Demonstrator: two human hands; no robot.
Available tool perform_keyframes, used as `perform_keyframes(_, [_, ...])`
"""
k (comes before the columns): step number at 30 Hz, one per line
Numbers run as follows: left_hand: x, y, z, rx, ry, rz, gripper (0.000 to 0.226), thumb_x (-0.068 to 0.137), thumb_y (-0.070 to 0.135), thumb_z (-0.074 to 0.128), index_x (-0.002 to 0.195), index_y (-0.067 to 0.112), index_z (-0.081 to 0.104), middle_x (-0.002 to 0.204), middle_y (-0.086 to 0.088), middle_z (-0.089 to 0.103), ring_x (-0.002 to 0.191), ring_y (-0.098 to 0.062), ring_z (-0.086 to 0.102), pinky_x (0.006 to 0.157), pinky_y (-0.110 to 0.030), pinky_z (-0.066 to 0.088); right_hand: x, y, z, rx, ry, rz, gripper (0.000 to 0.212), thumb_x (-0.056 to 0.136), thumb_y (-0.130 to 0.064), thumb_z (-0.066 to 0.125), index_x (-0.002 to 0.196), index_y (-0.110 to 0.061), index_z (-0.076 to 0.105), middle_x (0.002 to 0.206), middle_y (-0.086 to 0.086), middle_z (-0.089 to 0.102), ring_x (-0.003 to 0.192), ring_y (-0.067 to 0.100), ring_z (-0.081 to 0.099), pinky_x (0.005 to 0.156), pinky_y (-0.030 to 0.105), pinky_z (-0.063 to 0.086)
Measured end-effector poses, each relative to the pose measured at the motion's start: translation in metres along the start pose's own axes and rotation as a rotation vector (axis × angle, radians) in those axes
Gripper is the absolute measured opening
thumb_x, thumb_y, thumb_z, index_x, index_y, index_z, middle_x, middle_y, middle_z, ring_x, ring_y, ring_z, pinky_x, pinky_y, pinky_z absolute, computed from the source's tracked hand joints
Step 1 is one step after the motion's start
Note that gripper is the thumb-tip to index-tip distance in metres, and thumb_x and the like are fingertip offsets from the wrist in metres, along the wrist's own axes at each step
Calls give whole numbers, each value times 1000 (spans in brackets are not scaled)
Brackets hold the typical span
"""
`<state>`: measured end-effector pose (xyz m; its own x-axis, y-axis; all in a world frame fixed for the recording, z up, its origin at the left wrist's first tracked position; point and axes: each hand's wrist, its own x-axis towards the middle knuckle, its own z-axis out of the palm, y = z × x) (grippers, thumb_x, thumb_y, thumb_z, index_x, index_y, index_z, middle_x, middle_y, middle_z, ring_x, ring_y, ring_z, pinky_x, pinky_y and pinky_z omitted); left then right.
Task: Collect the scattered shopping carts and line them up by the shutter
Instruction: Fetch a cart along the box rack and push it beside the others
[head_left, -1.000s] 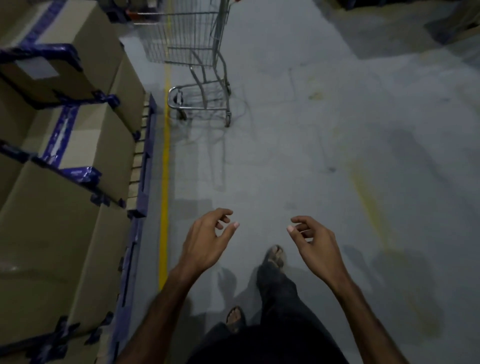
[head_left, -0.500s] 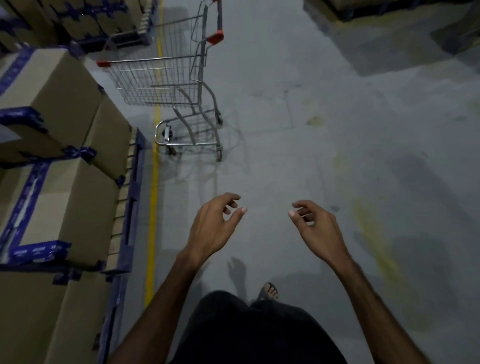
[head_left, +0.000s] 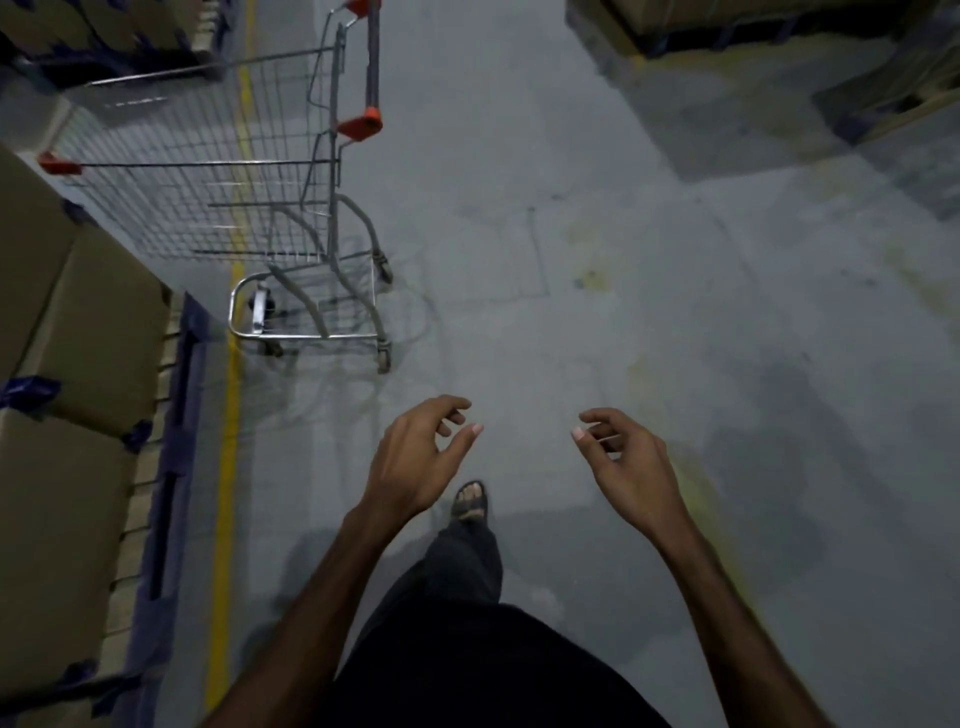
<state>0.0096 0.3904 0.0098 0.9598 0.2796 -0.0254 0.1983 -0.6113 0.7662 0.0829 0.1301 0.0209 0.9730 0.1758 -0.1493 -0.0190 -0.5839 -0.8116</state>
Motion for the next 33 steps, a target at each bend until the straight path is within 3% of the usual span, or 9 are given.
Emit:
perform_keyframes(7, [171,15,-17,-6,-83,60,34,98,53,67,125,31,70,104,18,71,92,-4,66,83,-38,59,145,-55,-4,14,50,-12,11,98,-36,72,108,-31,72,88,-14,71,85,1,68,78,34,58])
perform_keyframes(16, [333,31,-2,-2,-109,102,36,96,54,66,123,31,71,103,17,70,90,-5,66,81,-37,58,296,-78,-8,72,62,24,15,99,-34,71,111,-26,72,93,-12,73,86,-6,67,70,16,50])
perform_keyframes(21, [434,31,1,19,-26,88,35,96,52,66,122,28,71,101,16,71,88,-5,65,77,-33,56,416,-85,-9,35,8,-29,11,99,-34,71,109,-29,72,94,-15,73,87,-7,66,74,23,53])
perform_keyframes(25, [515,36,0,45,54,47,37,94,53,65,121,28,71,101,16,71,86,-6,66,77,-39,57,521,-101,-17,26,-36,-71,14,99,-37,70,111,-30,72,95,-12,73,89,-4,67,79,31,57])
perform_keyframes(33, [635,50,-26,34,294,-107,32,96,49,71,121,29,72,100,17,71,86,-4,67,78,-39,59,706,-163,-10,-34,-242,-200,14,99,-40,70,110,-31,72,91,-15,73,88,-2,68,84,39,59])
